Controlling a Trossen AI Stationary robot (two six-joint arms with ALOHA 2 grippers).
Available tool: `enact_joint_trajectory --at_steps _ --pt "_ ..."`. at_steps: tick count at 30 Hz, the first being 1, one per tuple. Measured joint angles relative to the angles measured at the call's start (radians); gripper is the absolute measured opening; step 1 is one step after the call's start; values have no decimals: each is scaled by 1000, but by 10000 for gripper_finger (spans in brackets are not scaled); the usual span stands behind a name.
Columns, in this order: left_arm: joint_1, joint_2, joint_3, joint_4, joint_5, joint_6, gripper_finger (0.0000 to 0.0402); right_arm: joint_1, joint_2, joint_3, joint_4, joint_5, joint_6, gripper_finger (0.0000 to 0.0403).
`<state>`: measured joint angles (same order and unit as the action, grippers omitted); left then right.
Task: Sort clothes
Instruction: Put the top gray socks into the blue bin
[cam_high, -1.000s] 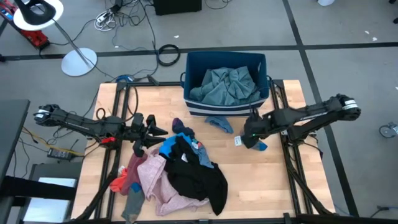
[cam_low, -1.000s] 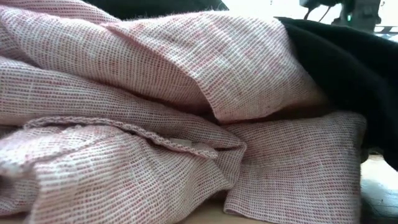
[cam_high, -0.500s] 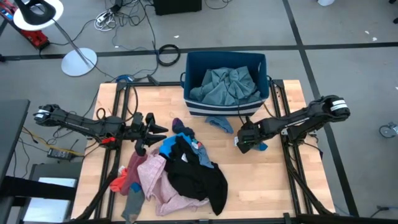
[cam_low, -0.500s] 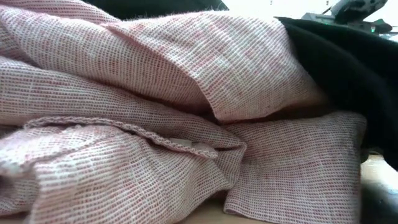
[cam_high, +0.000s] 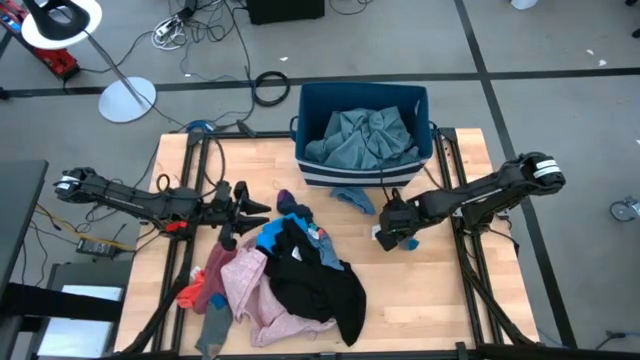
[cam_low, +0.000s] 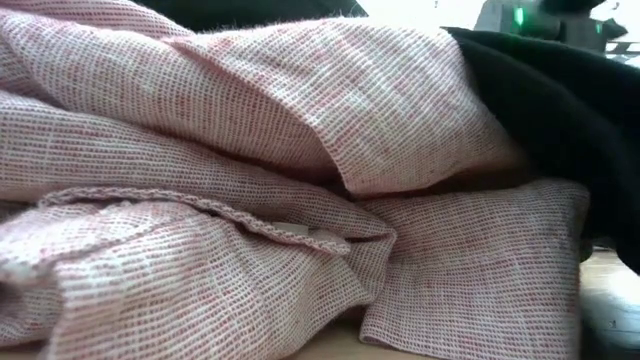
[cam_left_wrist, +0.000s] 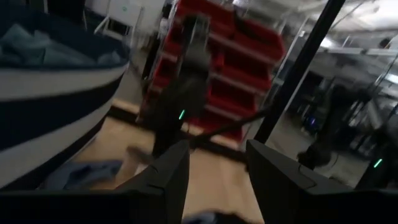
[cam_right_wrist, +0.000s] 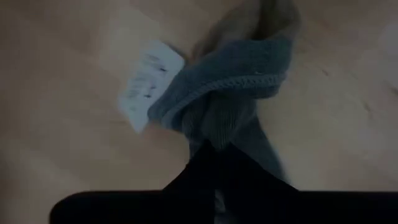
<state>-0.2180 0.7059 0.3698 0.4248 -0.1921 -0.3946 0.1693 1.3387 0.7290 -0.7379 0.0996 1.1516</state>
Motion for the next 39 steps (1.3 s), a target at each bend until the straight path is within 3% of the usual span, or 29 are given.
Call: enact_joint_trajectory --at_steps 5,12,18,22,25,31,36,39 --pt "0 0 0 -114 0 -2 163 48 -55 206 -210 106 -1 4" --pt "0 1 86 -309 -23 51 163 82 -16 644 -500 300 -96 2" --pt "0 29 243 -569 -78 115 163 29 48 981 -538 490 -317 1" --pt "0 68 336 -674 -94 159 163 -81 74 1138 -531 580 -504 1" --pt "0 110 414 -758 -104 185 163 -208 83 1191 -509 559 -613 1" --pt "0 225 558 -953 -121 187 163 -458 95 1193 -444 390 -717 14" --pt "0 318 620 -1004 -86 100 163 -583 132 1193 -449 187 -750 61" --pt "0 357 629 -1004 -74 113 163 -611 163 1193 -455 137 -764 100"
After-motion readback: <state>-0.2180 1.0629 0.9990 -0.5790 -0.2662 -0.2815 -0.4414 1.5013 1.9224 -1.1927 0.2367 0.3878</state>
